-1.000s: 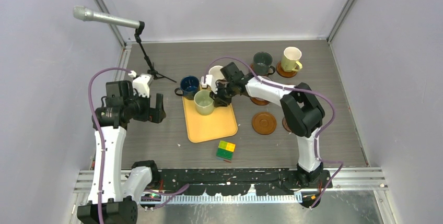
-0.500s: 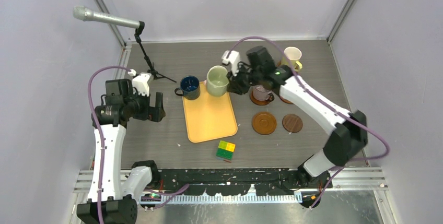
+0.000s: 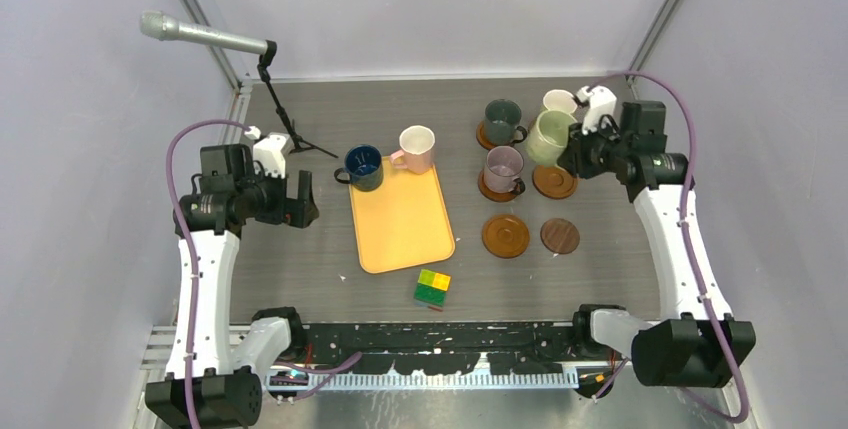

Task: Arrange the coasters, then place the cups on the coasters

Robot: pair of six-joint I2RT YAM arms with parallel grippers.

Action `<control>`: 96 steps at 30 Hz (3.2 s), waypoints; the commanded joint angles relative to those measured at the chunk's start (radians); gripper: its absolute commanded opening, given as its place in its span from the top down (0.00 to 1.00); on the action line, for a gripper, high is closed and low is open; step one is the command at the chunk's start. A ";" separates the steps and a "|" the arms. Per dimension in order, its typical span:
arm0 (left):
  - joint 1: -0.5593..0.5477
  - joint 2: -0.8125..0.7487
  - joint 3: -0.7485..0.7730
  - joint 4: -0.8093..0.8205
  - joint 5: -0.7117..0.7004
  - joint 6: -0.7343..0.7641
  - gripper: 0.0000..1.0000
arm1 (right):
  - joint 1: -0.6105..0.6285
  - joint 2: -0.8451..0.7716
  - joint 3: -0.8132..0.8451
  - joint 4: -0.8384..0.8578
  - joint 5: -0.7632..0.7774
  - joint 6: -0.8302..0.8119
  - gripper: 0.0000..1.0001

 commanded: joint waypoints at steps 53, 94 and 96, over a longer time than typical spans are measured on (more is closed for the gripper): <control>-0.002 -0.006 -0.014 0.044 0.016 -0.013 0.00 | -0.158 0.264 -0.410 0.613 0.114 -0.058 0.81; -0.002 0.005 -0.011 0.038 0.021 -0.020 0.00 | -0.260 0.333 -0.300 0.414 -0.068 -0.272 0.78; -0.002 0.006 -0.012 0.036 0.021 -0.013 0.00 | -0.261 0.333 -0.296 0.405 -0.067 -0.276 0.66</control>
